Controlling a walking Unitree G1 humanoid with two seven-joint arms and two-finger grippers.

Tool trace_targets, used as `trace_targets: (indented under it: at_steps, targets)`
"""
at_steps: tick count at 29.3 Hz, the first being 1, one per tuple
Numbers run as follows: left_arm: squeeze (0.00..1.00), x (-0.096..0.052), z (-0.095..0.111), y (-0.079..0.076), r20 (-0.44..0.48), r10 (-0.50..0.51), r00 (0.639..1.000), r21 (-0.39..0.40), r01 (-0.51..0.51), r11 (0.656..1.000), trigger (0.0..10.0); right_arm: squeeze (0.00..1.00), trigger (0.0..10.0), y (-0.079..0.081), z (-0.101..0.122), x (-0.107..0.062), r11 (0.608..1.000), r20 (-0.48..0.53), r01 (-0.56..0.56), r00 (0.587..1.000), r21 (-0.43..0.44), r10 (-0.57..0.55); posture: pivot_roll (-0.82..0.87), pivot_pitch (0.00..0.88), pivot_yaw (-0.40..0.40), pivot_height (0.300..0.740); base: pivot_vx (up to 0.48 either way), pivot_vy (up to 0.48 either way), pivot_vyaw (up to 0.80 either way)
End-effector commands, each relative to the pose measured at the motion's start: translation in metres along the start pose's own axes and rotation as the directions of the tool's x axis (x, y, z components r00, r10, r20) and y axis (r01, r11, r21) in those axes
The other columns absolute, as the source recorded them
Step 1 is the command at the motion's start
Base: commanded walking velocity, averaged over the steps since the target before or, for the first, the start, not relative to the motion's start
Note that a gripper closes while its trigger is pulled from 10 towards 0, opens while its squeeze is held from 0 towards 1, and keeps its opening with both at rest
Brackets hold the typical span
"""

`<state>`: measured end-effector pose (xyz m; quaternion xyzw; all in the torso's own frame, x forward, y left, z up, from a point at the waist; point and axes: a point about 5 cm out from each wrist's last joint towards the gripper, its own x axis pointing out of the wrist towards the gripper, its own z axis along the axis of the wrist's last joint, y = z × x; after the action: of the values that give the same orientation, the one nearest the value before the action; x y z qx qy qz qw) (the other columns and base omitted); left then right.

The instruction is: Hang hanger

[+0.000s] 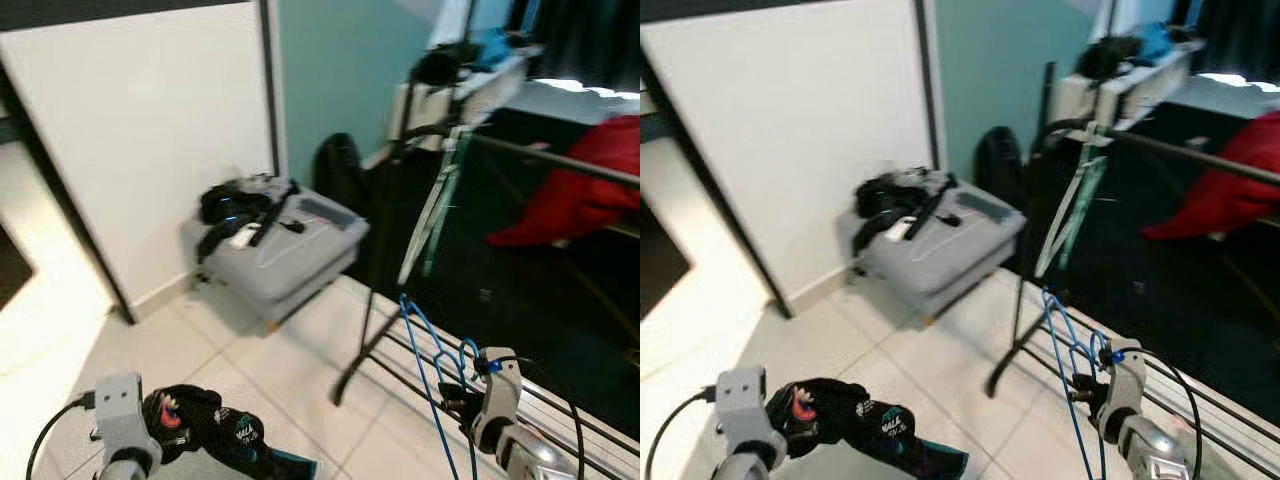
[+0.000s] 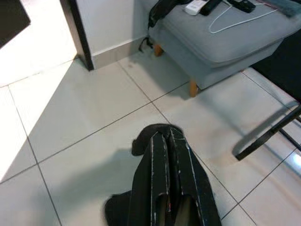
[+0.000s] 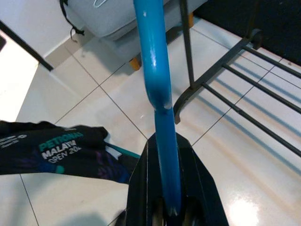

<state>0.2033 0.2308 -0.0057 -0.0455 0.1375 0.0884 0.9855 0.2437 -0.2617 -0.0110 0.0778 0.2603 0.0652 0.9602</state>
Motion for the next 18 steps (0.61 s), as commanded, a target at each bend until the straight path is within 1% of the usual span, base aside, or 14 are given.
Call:
trace_targets:
  at_steps: [1, 18]
  targets:
    - [0.00, 0.0012, 0.0067, -0.0031, 0.027, -0.023, 0.999, 0.010, 0.023, 1.000, 10.0, 0.00, 0.0, 0.0004, 0.0022, 0.0000, 1.000, 0.024, 0.002, 1.000, 0.000, -0.002, 0.01, 0.000, -0.012, 0.740, 0.000, 0.000, 0.66]
    - [0.00, -0.0027, 0.0047, -0.0031, 0.019, -0.023, 1.000, 0.009, 0.022, 1.000, 10.0, 0.00, 0.0, -0.0024, -0.0040, -0.0036, 1.000, 0.005, 0.000, 1.000, 0.011, 0.000, 0.02, 0.000, -0.016, 0.740, 0.000, 0.000, 0.65]
